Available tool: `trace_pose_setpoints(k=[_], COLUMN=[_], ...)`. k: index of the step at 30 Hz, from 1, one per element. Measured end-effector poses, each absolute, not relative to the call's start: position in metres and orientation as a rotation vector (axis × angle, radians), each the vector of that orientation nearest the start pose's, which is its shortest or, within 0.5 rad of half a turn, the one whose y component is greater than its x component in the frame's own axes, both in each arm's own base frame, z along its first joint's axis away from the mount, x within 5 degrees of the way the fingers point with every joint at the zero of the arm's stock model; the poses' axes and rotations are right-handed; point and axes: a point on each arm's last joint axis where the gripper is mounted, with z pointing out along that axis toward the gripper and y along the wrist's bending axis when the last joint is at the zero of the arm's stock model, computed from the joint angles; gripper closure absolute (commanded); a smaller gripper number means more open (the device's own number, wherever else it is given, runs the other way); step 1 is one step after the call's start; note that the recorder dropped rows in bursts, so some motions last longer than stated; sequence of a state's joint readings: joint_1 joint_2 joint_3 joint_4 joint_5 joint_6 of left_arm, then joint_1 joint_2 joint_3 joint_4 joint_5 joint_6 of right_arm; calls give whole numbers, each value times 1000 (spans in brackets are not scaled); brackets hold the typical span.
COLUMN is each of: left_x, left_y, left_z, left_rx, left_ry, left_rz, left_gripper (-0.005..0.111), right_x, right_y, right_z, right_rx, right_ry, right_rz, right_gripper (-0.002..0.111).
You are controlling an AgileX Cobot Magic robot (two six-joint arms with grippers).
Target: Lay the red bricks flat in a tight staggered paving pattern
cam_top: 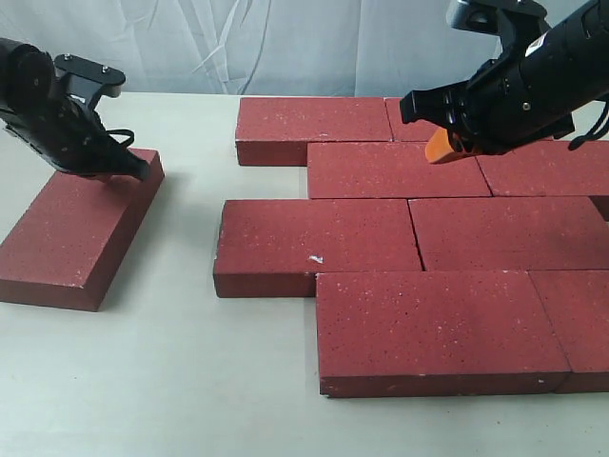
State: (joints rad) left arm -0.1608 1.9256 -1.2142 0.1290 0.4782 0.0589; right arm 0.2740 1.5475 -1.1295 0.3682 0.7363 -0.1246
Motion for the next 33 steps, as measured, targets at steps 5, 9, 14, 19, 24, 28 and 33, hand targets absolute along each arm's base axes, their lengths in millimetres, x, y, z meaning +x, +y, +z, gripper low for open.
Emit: trace_pose_setpoints(k=[5,9,14,19,24,28,33], left_x=[384,376,377,388,394,394,390], left_y=[-75,-91,-84,-44,-40,-41,-49], left_z=[165,163,194,194,172,162,160], left_rx=[587,701,627,369,343,334,428], left_ry=[2622,2644,2548,2551,2595,2629,2652], left_rz=[75,45,69,129,122,107,89], left_gripper=[107,107,107,107,107,107,107], right_x=[304,304,304,304,304,304,304], right_y=[108,108,108,108,108,108,108], right_z=[270,270,270,270,270,270,270], right_rx=[-246,-246,-246,-246,-246,-249,-248], right_ry=[2618,2618,2618,2618,2618,2618,2616], right_rz=[469,469,469,469,469,468,468], right_gripper=[109,109,109,109,109,109,109])
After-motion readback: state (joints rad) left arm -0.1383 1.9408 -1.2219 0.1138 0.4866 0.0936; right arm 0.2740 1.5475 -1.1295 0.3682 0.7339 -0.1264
